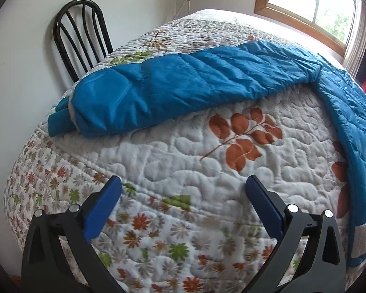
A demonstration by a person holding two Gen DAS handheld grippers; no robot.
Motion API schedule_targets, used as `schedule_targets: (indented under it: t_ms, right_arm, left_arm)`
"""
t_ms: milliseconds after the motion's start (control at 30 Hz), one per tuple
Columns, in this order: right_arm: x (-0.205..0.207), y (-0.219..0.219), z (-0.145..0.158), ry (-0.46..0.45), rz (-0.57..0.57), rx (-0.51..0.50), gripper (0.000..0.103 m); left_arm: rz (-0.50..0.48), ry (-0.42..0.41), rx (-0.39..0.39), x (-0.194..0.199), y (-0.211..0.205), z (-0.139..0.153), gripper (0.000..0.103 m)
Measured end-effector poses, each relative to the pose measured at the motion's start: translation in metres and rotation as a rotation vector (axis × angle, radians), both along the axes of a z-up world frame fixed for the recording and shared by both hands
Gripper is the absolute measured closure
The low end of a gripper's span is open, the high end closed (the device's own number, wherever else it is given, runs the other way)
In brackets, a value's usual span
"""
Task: Fold large clothes
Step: 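Lift the held sleeve and fold it across the jacket body with the right gripper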
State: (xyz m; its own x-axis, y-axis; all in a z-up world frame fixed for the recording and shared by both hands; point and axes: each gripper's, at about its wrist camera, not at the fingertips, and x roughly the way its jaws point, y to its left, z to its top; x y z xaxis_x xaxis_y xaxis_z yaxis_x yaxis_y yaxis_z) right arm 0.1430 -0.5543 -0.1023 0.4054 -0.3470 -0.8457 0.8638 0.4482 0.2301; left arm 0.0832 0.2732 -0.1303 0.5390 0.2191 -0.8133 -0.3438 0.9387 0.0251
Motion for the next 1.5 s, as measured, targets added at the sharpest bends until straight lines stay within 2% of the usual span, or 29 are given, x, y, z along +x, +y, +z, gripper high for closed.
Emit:
schedule_targets:
  t_ms: [67,167,233,333,467,533,633,700,733,800,867,967,1067,1167,1333,1500]
  right_arm:
    - [0.004,-0.003,-0.008,0.045,-0.017,0.021,0.095]
    - [0.008,0.000,-0.008,0.022,-0.010,0.046,0.096]
    - [0.013,0.013,0.008,-0.017,0.024,0.021,0.096]
    - [0.027,0.046,0.045,-0.138,0.147,0.010,0.096]
    - [0.061,0.123,0.092,-0.252,0.412,-0.062,0.096]
    - [0.082,0.168,0.099,-0.277,0.573,-0.059,0.096]
    - [0.110,0.239,0.093,-0.279,0.846,-0.045,0.095]
    - [0.121,0.287,0.082,-0.264,1.058,-0.031,0.083]
    - [0.121,0.303,0.076,-0.275,1.146,0.009,0.080]
    - [0.117,0.322,0.070,-0.293,1.263,0.063,0.079]
    - [0.105,0.327,0.068,-0.322,1.325,0.081,0.079]
    - [0.092,0.304,0.071,-0.343,1.255,0.029,0.079]
    - [0.091,0.277,0.064,-0.264,1.107,-0.063,0.077]
    - [0.102,0.253,0.043,-0.147,1.008,-0.086,0.077]
    - [0.107,0.247,0.022,-0.102,1.004,-0.050,0.077]
    - [0.096,0.231,0.033,-0.149,0.968,-0.034,0.076]
  left_arm:
    - [-0.006,-0.010,-0.028,-0.003,0.006,-0.002,0.002]
    - [-0.011,-0.005,-0.006,-0.003,0.004,-0.003,0.002]
    - [-0.010,-0.007,-0.003,-0.004,0.003,-0.002,0.002]
    - [-0.009,-0.010,-0.021,-0.003,0.005,-0.003,0.002]
    - [-0.010,-0.009,-0.021,-0.003,0.005,-0.003,0.002]
    - [-0.008,-0.006,-0.021,-0.003,0.005,-0.002,0.002]
    - [0.002,0.006,-0.014,0.001,0.003,0.001,0.002]
    - [0.009,0.008,-0.008,0.004,0.001,0.006,0.003]
    - [0.011,0.002,-0.012,0.006,-0.001,0.011,0.003]
    - [-0.004,-0.028,-0.024,0.009,-0.010,0.025,0.003]
    - [-0.021,-0.049,-0.013,0.017,-0.025,0.039,0.003]
    - [-0.087,-0.068,-0.029,0.039,-0.056,0.056,0.003]
    - [-0.163,-0.067,-0.028,0.072,-0.098,0.064,0.003]
    - [-0.226,-0.058,-0.010,0.101,-0.139,0.064,0.003]
    - [-0.276,-0.042,-0.001,0.130,-0.182,0.064,0.003]
    - [-0.328,-0.049,0.017,0.155,-0.228,0.074,0.003]
